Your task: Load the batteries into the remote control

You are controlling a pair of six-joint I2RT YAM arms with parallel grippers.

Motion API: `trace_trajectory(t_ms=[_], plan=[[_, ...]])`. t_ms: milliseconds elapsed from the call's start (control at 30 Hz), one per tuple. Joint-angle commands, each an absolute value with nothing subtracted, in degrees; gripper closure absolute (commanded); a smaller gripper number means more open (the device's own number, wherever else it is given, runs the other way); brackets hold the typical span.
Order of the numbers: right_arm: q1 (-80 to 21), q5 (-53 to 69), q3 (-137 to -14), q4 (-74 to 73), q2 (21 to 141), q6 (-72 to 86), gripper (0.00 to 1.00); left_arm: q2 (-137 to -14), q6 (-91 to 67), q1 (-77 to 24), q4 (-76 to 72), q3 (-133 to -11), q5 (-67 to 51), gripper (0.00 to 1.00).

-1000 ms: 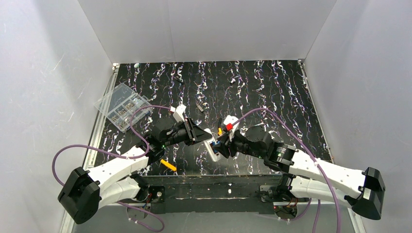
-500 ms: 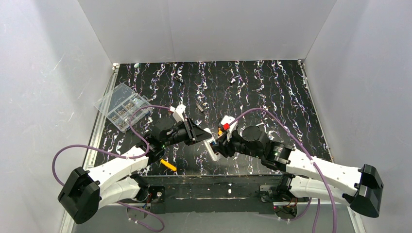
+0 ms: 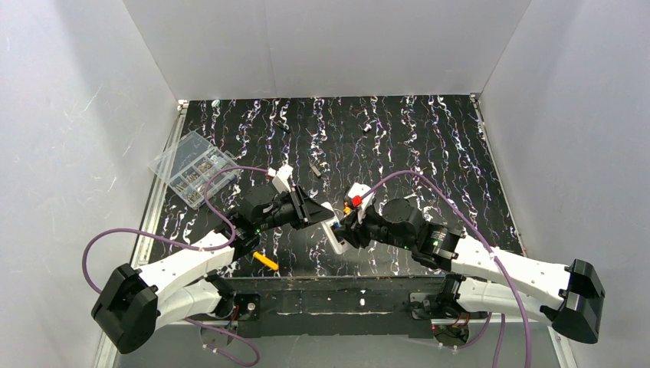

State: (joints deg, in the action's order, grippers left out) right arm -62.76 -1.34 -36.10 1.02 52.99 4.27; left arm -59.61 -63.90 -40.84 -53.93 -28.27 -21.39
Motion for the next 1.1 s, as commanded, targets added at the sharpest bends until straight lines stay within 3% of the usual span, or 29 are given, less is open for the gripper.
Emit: trace_trajectory(t_ms=[0,400,633,800,900,1067], plan=[[-63.0,-1.2,-36.9,2.3,52.5,3.7,0.58,-58.9,-63.8,-41.0,-57.3,-30.9,-23.3,1.00],[-63.0,-2.5,-35.6,1.4,50.2,3.9,0.40,-59.3,-63.8,-41.0,-57.3,-31.1,-23.3,1.00],[-63.0,-2.4,-37.3,1.4,49.4,3.9,0.37,-59.4,-63.9,-41.0,-57.2,-31.3,-23.5,1.00],[-63.0,-4.5,-41.6,-4.6,45.2,-7.0,0.32,-59.6,-63.8,-41.0,-57.3,-31.4,-24.1,1.00],[-63.0,-0.8,-42.0,-5.9,42.0,-15.4,0.30,-59.7,-63.8,-41.0,-57.2,-31.4,-25.4,1.00],[-58.4,22.1,-41.2,-6.1,42.0,-25.1,0.36,-63.9,-66.4,-41.1,-61.6,-35.2,-35.7,1.00]])
